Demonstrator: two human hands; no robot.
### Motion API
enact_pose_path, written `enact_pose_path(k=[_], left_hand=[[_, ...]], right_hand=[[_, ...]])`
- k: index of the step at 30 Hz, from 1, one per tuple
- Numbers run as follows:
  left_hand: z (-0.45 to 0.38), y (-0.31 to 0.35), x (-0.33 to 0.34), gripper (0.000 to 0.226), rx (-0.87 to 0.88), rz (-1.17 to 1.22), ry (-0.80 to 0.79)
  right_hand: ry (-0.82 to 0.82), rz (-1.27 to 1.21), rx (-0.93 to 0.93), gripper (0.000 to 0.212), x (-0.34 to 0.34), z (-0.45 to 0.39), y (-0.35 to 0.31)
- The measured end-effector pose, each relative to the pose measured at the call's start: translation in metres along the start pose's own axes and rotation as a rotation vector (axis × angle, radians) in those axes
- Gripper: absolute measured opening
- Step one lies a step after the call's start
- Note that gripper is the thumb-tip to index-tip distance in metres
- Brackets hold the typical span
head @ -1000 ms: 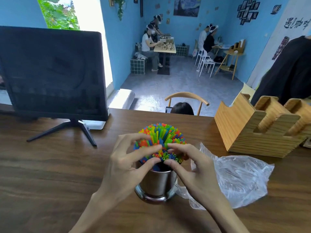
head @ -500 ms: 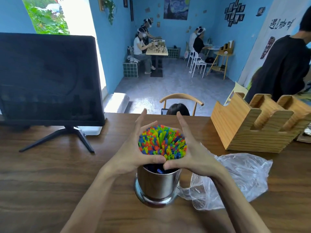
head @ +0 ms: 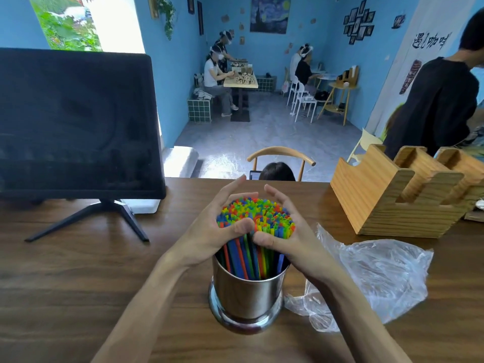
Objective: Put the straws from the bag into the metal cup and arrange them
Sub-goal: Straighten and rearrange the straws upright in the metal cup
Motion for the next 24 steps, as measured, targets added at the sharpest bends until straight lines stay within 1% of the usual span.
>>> enact_pose_path(k=[2, 3, 4, 6, 8, 11, 14, 17, 20, 24], left_hand=[[-0.001, 0.002, -0.002, 0.102, -0.014, 0.006, -0.019], [-0.001, 0.003, -0.005, 0.097, -0.022, 0.012, -0.009], [-0.002, 0.005, -0.009, 0.089, -0.033, 0.024, 0.012], [-0.006, 0.008, -0.017, 0.064, -0.074, 0.028, 0.07], [-0.011, 0.015, -0.024, 0.047, -0.127, -0.053, 0.103], [-0.019, 0.023, -0.028, 0.03, -0.22, -0.224, 0.057], [-0.026, 0.023, -0.028, 0.022, -0.277, -0.337, -0.016], [-0.031, 0.027, -0.027, 0.011, -0.257, -0.34, -0.048], [-0.032, 0.031, -0.027, 0.004, -0.223, -0.344, -0.051], [-0.03, 0.035, -0.029, 0.003, -0.205, -0.356, -0.028]], right_hand=[[0.0, 0.004, -0.013, 0.101, -0.002, -0.001, -0.001], [0.0, 0.009, -0.016, 0.103, -0.003, -0.002, -0.002], [0.004, 0.012, -0.02, 0.104, -0.004, -0.002, -0.002], [0.003, 0.029, -0.027, 0.105, -0.006, -0.003, -0.003], [-0.01, 0.051, -0.029, 0.105, -0.007, -0.003, -0.003], [-0.036, 0.076, -0.032, 0.108, -0.006, -0.002, -0.004], [-0.039, 0.101, -0.045, 0.108, -0.004, 0.0, -0.008], [-0.031, 0.105, -0.057, 0.105, -0.003, 0.002, -0.012], [-0.034, 0.093, -0.059, 0.097, -0.003, 0.003, -0.013], [-0.048, 0.064, -0.06, 0.093, -0.005, 0.002, -0.012]])
Point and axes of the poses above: each hand's wrist, its own z-axis away from the middle knuckle, its own x-axis out of the palm, y = z × x, the point moved 8 cm from there along -z, towards the middle knuckle, and after that the axes turned 6 degrees about -z, right-handed, at the moved point
